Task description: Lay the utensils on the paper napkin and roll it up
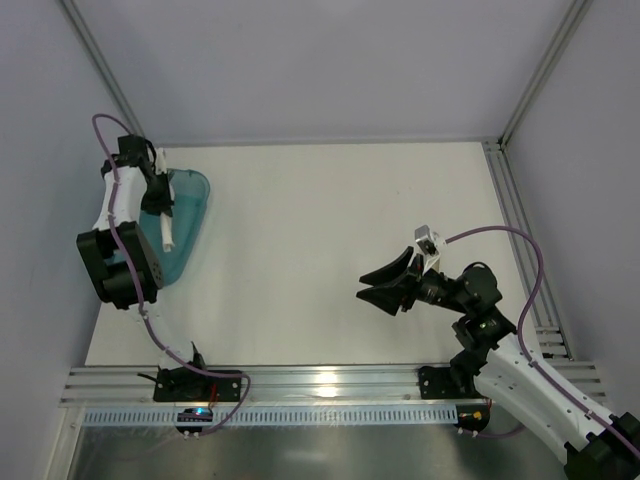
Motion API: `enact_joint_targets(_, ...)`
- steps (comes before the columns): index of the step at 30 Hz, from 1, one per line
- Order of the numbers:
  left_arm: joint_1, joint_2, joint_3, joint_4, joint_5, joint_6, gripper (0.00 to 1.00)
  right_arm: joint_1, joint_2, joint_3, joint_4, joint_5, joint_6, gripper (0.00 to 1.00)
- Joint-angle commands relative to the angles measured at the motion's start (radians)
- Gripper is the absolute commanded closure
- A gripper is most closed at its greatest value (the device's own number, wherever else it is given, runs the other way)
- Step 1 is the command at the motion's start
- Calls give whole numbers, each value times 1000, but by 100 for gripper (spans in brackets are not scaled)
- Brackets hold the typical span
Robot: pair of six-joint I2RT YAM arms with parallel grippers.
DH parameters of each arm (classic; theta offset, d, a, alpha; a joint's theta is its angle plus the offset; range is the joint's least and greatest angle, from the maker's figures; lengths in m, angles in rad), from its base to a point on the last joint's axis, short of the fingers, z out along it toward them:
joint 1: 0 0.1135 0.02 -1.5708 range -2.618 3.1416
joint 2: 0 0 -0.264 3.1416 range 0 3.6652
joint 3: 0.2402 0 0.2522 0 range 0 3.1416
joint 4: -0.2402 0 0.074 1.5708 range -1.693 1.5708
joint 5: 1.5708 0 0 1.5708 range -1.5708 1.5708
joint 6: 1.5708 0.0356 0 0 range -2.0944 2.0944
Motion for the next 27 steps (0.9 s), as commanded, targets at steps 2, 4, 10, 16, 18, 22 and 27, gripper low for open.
enact_joint_targets(2, -1, -39, -64, 35, -9, -22, 100, -5, -8, 5, 22, -16, -19, 47)
enact_joint_targets(4, -4, -14, -51, 3, 31, -38, 100, -4, -7, 6, 21, -16, -19, 47)
enact_joint_targets(10, -31, 2, -87, 22, 231, -88, 100, -5, 1, 20, 10, -21, -19, 47)
enact_joint_targets(16, -57, 53, -133, 62, 500, -136, 100, -5, -4, 25, -7, -16, -19, 47)
enact_joint_targets(18, -71, 63, -132, 79, 550, -144, 100, -5, -10, 25, -8, -18, -19, 47)
enact_joint_targets(22, -77, 52, -140, 131, 569, -171, 100, -5, -11, 25, -14, -16, -17, 47)
enact_joint_targets(27, -41, 78, -114, 108, 583, -139, 100, -5, -14, 25, -13, -10, -19, 47)
